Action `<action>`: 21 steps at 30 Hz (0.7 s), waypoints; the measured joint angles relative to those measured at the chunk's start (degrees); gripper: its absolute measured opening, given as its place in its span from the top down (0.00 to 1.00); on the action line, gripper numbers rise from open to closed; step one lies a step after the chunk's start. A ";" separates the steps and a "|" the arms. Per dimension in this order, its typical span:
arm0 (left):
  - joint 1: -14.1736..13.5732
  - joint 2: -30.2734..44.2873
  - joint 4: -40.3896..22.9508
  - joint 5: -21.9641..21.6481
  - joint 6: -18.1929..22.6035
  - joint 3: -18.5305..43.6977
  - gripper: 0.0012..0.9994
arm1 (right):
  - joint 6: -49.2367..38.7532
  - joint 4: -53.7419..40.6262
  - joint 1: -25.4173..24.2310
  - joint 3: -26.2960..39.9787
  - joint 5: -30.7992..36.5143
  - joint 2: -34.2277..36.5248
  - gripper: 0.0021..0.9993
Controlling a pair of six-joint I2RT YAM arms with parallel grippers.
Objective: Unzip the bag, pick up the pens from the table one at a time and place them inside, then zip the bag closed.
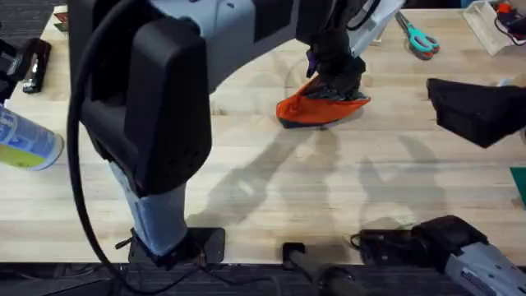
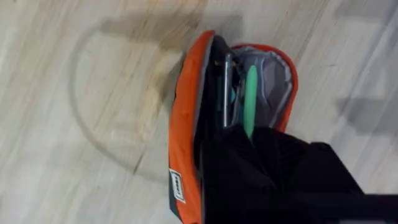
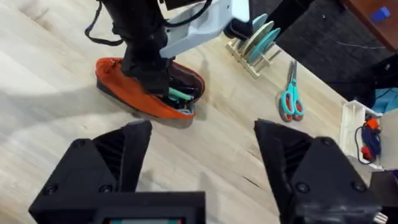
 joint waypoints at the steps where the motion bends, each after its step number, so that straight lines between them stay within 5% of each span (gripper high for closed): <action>1: 0.02 0.00 0.21 0.04 0.79 0.00 0.96 | 0.00 0.00 0.00 0.00 0.00 0.01 0.00; 21: 0.00 0.00 -0.11 2.14 12.11 0.00 0.96 | 0.00 0.00 0.00 0.00 0.01 0.00 0.00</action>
